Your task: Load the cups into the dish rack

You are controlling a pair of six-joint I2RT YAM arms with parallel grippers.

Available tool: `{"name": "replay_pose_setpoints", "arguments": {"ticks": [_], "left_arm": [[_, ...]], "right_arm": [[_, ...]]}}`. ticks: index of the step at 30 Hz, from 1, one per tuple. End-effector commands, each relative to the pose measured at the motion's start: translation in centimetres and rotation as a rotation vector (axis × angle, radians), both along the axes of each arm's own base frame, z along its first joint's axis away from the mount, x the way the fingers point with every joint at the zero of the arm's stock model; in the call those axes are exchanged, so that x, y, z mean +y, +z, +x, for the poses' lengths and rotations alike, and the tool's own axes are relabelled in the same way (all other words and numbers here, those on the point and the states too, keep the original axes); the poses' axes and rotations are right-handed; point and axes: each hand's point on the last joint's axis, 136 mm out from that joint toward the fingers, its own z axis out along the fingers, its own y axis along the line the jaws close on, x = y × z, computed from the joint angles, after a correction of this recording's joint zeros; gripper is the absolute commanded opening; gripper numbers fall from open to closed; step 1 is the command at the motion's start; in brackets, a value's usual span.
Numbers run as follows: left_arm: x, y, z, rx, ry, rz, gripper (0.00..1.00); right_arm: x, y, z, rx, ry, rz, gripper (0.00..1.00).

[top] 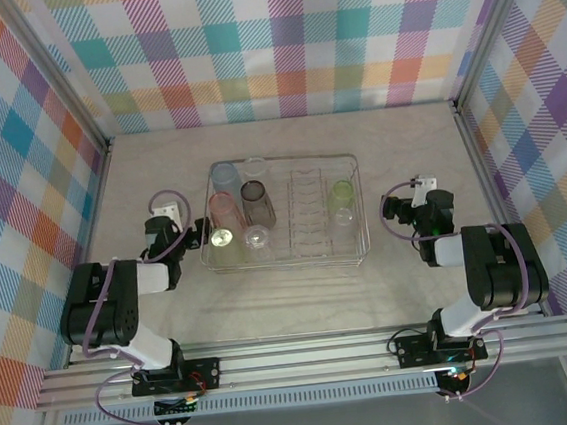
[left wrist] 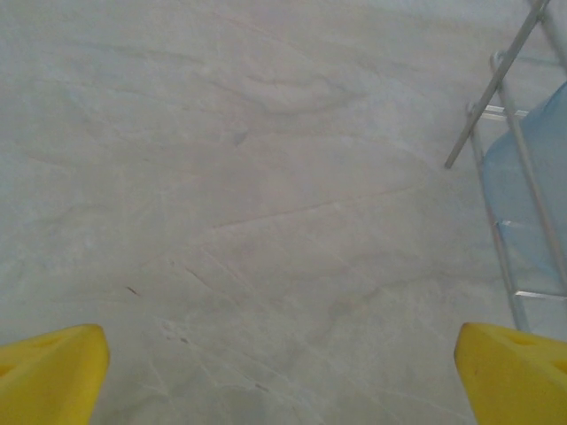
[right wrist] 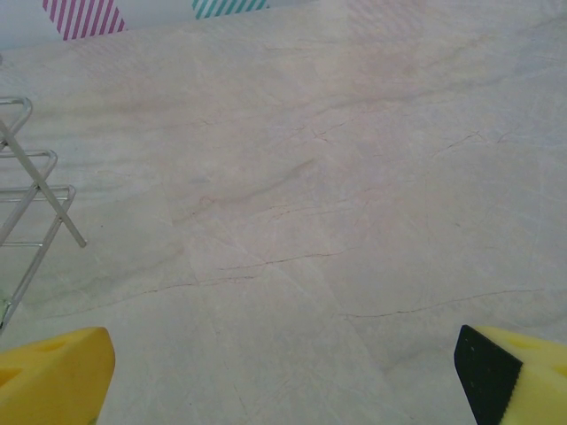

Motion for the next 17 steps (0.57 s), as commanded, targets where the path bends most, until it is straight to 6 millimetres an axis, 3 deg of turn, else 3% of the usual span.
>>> {"name": "replay_pose_setpoints", "arguments": {"ticks": [1,17], "left_arm": [[0.1,2.3,1.2,-0.107,-0.004,0.047,1.0],[0.2,2.2,1.1,-0.097,0.024,0.084,1.0]], "right_arm": [[0.8,1.7,1.1,-0.056,0.04,-0.023,0.99],[2.3,1.8,0.7,-0.079,0.078,-0.093,0.99]]}}
